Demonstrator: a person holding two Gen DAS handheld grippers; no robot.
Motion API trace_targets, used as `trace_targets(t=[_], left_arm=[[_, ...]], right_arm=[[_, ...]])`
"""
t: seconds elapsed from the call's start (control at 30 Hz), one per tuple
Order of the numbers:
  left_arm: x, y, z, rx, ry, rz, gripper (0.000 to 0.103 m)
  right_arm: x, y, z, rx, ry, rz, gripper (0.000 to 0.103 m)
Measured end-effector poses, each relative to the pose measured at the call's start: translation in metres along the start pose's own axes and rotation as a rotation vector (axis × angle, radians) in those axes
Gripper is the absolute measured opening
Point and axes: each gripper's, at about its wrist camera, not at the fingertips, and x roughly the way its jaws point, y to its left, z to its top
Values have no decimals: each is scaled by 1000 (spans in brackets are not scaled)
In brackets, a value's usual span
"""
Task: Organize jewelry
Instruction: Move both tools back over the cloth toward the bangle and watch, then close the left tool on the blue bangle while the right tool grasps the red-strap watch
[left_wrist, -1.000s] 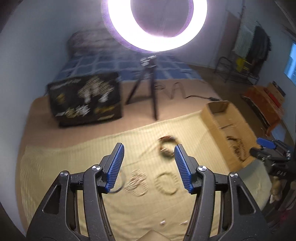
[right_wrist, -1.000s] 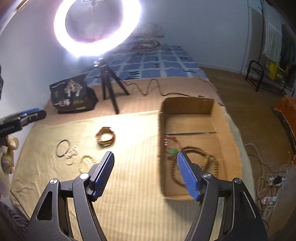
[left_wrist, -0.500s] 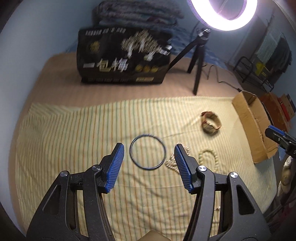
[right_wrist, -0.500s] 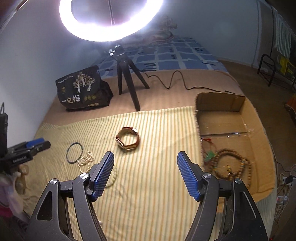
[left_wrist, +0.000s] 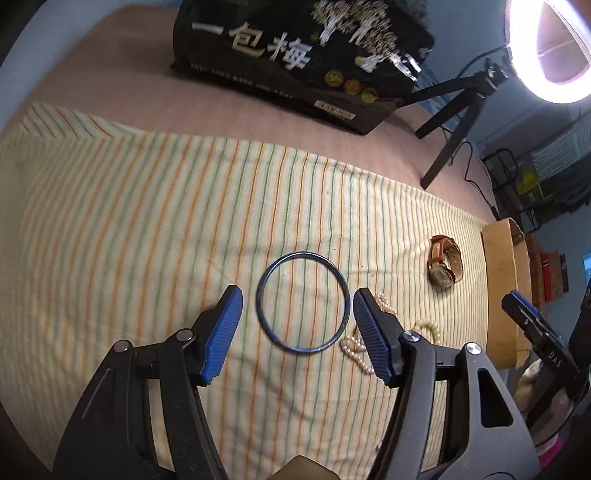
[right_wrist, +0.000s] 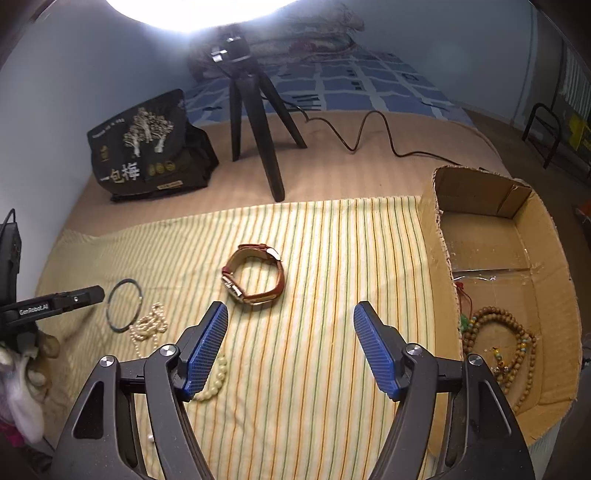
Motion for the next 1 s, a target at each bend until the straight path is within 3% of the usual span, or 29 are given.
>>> trace_targets(t=[0.17,0.37,1.0], left_arm=[[15,4,7,-57,9,-7,65],[21,2,13,-86,-2,-24,76],[52,-52,-4,139,-37,204,90]], right_arm=[[13,-4,5,47,19,19,70],[25,0,10,68,25,27,70],[66,19,20,41,63,-11,70]])
